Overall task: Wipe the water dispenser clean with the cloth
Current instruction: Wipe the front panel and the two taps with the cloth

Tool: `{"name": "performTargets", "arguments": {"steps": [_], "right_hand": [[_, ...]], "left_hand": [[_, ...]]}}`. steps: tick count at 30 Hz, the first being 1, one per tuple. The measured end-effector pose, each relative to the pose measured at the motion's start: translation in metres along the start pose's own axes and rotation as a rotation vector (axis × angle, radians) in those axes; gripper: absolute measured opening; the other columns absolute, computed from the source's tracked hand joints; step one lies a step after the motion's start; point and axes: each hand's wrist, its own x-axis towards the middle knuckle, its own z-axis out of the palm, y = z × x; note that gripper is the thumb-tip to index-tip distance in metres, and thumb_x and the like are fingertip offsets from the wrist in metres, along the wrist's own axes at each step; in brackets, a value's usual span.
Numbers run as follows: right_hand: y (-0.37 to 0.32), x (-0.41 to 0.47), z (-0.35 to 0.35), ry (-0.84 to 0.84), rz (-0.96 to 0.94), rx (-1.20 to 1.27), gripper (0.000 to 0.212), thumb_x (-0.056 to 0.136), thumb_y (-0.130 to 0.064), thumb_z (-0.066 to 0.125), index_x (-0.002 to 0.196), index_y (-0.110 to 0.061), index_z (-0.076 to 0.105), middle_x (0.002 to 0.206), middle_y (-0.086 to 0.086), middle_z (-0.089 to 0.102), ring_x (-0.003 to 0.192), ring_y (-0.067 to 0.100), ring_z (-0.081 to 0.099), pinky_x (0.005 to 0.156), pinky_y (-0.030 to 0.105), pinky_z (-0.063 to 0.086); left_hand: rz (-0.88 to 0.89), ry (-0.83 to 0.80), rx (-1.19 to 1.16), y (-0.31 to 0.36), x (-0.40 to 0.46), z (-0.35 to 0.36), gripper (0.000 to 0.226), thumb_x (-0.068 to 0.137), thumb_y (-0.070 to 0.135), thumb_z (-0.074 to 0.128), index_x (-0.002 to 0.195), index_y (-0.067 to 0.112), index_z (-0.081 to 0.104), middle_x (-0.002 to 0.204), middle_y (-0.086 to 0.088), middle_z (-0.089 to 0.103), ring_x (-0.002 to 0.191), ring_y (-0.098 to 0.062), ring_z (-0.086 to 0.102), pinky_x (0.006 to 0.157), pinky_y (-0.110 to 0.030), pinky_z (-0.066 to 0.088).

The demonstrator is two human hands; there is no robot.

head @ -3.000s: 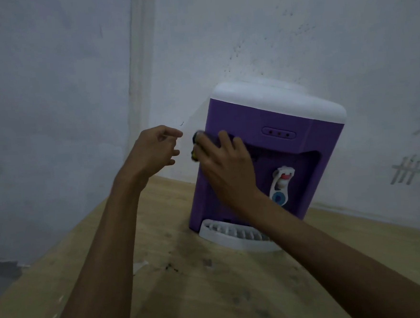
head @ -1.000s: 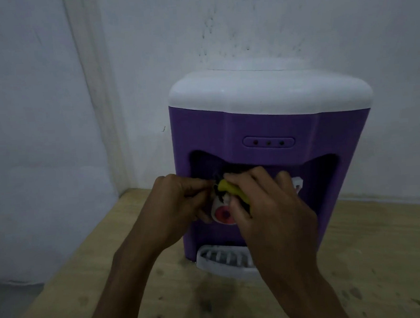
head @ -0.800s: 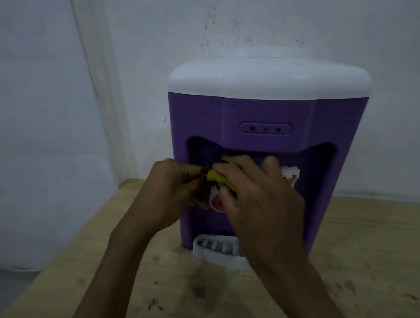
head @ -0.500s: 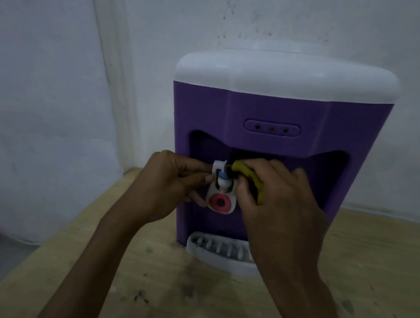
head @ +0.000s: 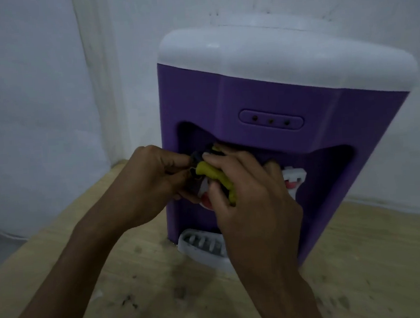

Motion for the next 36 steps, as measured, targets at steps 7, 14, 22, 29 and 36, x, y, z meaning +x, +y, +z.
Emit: {"name": "performTargets", "arguments": {"steps": [7,14,22,29,36], "right_hand": [[-0.004,0.001,-0.001,0.041,0.076,-0.09,0.028,0.093,-0.031,0.065,0.119,-0.033,0.073,0.108,-0.02,0.069,0.091,0.012,0.055,0.059,0.025,0.046],[-0.008,0.004,0.001,-0.04,0.026,-0.054,0.031,0.092,-0.031,0.063,0.121,-0.037,0.072,0.119,-0.023,0.068,0.092,0.01,0.056,0.064,0.021,0.045],[0.006,-0.004,-0.016,-0.037,0.063,-0.022,0.031,0.094,-0.029,0.062,0.125,-0.033,0.07,0.116,-0.02,0.068,0.099,0.014,0.062,0.065,0.039,0.057],[0.0,0.002,-0.008,-0.127,-0.006,0.027,0.035,0.092,-0.029,0.068,0.127,-0.037,0.069,0.131,-0.025,0.063,0.1,0.006,0.059,0.072,0.013,0.043],[0.009,0.006,-0.023,-0.074,0.154,0.037,0.02,0.097,-0.043,0.062,0.116,-0.043,0.067,0.105,-0.021,0.071,0.091,0.007,0.066,0.069,0.037,0.057]], "left_hand": [[0.019,-0.024,-0.078,0.001,-0.001,0.0,0.019,0.096,0.015,0.063,0.105,0.019,0.08,0.085,0.008,0.08,0.073,-0.011,0.078,0.072,-0.039,0.063],[0.07,-0.019,-0.026,-0.004,0.0,-0.002,0.028,0.097,-0.005,0.059,0.092,0.014,0.08,0.078,0.005,0.079,0.073,-0.011,0.077,0.069,-0.029,0.063],[0.013,-0.01,-0.16,0.005,-0.002,0.0,0.018,0.093,0.018,0.068,0.104,0.028,0.077,0.087,0.014,0.079,0.068,-0.011,0.077,0.064,-0.028,0.062],[0.052,-0.021,-0.045,-0.001,-0.003,-0.003,0.026,0.1,0.0,0.058,0.098,0.014,0.079,0.081,0.002,0.079,0.072,-0.009,0.077,0.067,-0.034,0.063],[0.048,-0.007,-0.136,-0.002,0.0,0.001,0.017,0.095,0.015,0.068,0.108,0.023,0.078,0.093,0.003,0.081,0.069,-0.015,0.077,0.062,-0.024,0.06]]}}
